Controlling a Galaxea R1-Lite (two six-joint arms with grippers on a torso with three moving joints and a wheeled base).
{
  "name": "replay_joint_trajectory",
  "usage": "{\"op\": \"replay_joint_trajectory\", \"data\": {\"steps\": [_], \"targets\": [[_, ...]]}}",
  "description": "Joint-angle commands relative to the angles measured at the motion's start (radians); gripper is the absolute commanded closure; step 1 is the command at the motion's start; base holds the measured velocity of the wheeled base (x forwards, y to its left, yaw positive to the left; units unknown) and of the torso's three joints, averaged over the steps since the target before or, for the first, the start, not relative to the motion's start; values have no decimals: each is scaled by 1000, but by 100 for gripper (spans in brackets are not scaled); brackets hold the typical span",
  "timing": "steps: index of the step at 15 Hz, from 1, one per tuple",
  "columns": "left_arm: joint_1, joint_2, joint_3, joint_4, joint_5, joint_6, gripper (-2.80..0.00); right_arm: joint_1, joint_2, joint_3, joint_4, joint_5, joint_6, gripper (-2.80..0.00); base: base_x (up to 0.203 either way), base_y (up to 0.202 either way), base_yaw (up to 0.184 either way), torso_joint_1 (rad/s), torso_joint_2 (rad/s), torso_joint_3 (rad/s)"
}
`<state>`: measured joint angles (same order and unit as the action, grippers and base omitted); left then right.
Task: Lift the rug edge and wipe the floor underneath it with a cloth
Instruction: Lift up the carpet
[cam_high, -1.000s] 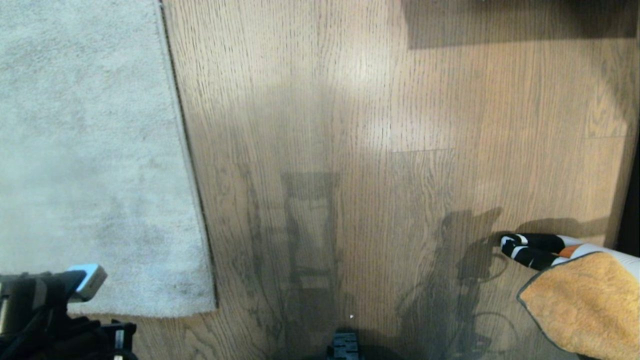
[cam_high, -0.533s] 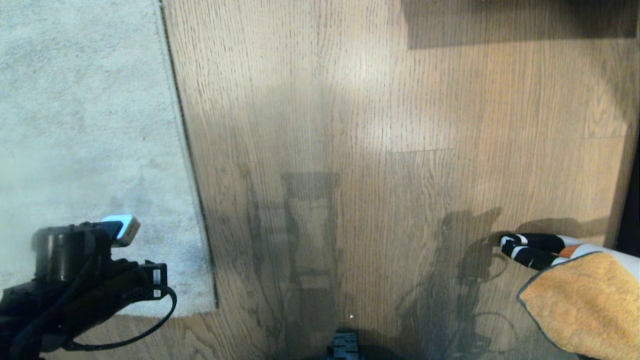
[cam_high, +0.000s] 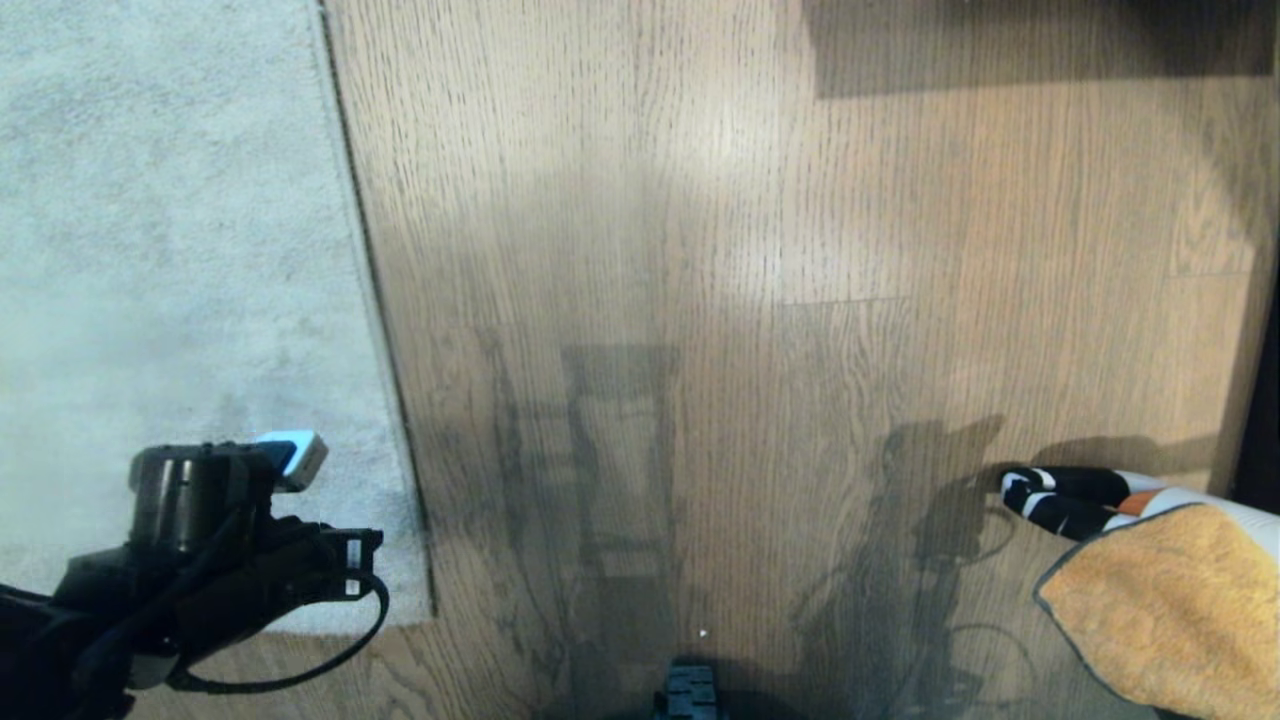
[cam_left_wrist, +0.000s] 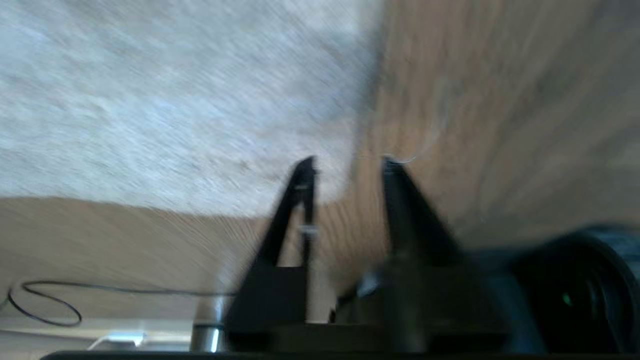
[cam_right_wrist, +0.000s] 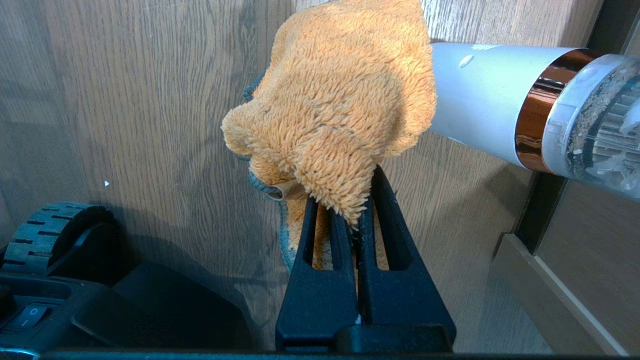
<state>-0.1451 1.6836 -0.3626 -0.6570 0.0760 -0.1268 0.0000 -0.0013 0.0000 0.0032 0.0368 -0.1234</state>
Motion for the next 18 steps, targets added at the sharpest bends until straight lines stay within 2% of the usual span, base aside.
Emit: {"op": "replay_joint_trajectory", "data": {"steps": [1,7,9,13,18], "targets": [[-33,39,-5,-1,38,-3,-280,0,1,0,1,0,-1,0,0,0,0,0,0,0],[-88,156,-66,8,181,-4,-280,0,1,0,0,0,-1,0,0,0,0,0,0,0],[-103,185,-102,43,233,-4,-280,0,1,0,0,0,-1,0,0,0,0,0,0,0],[-111,212,-153,116,311,-1,-280,0,1,0,0,0,-1,0,0,0,0,0,0,0],[-114,231,-164,122,403,8,-280,0,1,0,1,0,-1,0,0,0,0,0,0,0]]}}
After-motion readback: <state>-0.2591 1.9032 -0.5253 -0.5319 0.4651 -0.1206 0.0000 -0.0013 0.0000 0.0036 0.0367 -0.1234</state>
